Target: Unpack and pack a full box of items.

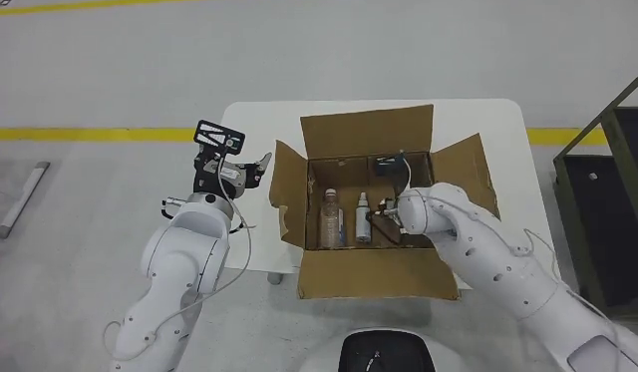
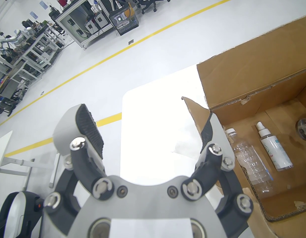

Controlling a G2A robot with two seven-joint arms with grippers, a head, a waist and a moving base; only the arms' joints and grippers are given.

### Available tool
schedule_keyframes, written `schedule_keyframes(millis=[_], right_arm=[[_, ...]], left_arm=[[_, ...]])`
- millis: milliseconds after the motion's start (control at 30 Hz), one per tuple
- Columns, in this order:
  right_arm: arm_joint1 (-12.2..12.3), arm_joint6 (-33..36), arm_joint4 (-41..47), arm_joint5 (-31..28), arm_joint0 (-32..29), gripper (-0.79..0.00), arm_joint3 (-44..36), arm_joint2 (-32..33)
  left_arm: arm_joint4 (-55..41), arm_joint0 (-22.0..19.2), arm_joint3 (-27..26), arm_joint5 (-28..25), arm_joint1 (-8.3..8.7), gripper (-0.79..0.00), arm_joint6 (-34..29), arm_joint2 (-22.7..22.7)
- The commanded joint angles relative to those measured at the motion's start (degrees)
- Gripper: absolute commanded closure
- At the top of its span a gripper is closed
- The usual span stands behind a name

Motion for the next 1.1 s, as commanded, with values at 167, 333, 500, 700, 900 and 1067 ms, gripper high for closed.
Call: schedule_keyframes(millis=[167,333,500,700,900,1067], right_arm=[[-2.68,-2.34,3.18,0.14,3.46,-0.212,8.31,-3.76],[-3.68,-2.97,3.69,-0.87,4.55,-0.329,11.06,-4.75],[-4.06,-3.19,3.99,-1.63,4.76,-0.453,11.48,-4.33],[-2.31,-3.87,2.05,-3.48,2.52,-0.274,1.19,1.41],[2.54,-4.26,-7.53,-8.44,-8.39,0.0,-26.06,18.52],[4.79,-6.57,-9.6,-15.94,-18.48,0.0,-40.71,32.76]], left_arm=[[0.0,0.0,0.0,0.0,0.0,-0.785,0.0,0.0],[0.0,0.0,0.0,0.0,0.0,-0.785,0.0,0.0],[0.0,0.0,0.0,0.0,0.0,-0.785,0.0,0.0],[0.0,0.0,0.0,0.0,0.0,-0.785,0.0,0.0],[0.0,0.0,0.0,0.0,0.0,-0.785,0.0,0.0],[0.0,0.0,0.0,0.0,0.0,-0.785,0.0,0.0]])
